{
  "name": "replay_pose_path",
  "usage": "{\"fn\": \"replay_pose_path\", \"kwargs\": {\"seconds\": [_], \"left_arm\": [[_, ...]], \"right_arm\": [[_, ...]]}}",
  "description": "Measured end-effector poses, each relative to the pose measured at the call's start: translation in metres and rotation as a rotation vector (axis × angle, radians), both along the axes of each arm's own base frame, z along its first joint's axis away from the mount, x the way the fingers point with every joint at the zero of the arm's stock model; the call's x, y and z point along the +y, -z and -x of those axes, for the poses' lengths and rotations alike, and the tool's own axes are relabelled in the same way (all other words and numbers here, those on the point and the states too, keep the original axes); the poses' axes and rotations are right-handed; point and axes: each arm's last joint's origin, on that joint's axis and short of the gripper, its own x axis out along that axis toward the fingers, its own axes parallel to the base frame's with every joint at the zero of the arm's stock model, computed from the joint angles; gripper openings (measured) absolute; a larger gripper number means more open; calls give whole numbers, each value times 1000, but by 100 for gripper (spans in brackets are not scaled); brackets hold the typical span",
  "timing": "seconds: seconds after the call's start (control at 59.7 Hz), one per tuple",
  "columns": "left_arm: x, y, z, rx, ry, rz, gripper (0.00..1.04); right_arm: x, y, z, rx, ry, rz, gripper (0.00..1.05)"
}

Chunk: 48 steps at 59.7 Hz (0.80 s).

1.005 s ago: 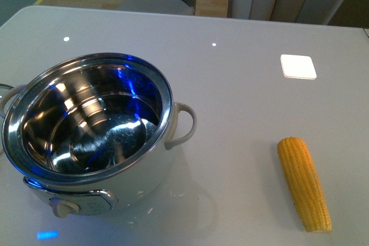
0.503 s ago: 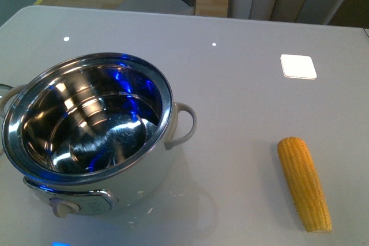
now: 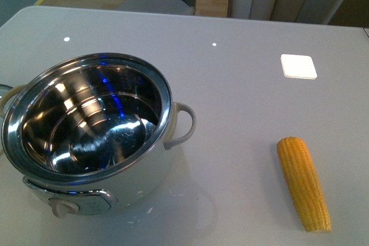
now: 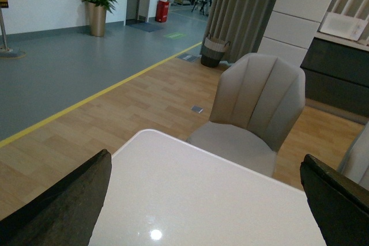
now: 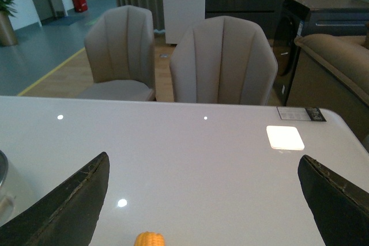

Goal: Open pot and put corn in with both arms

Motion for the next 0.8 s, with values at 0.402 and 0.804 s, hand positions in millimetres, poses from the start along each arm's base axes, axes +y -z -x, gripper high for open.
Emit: {"fn": "replay_pose_path", "kwargs": {"seconds": [0.402,0.804], "left_arm": [[-37,-11,75,61,174,-77,79],[-56,12,112,84,192,-178,7]], "right_arm": [[0,0,0,0,0,0,96],[0,0,0,0,0,0,96]]}}
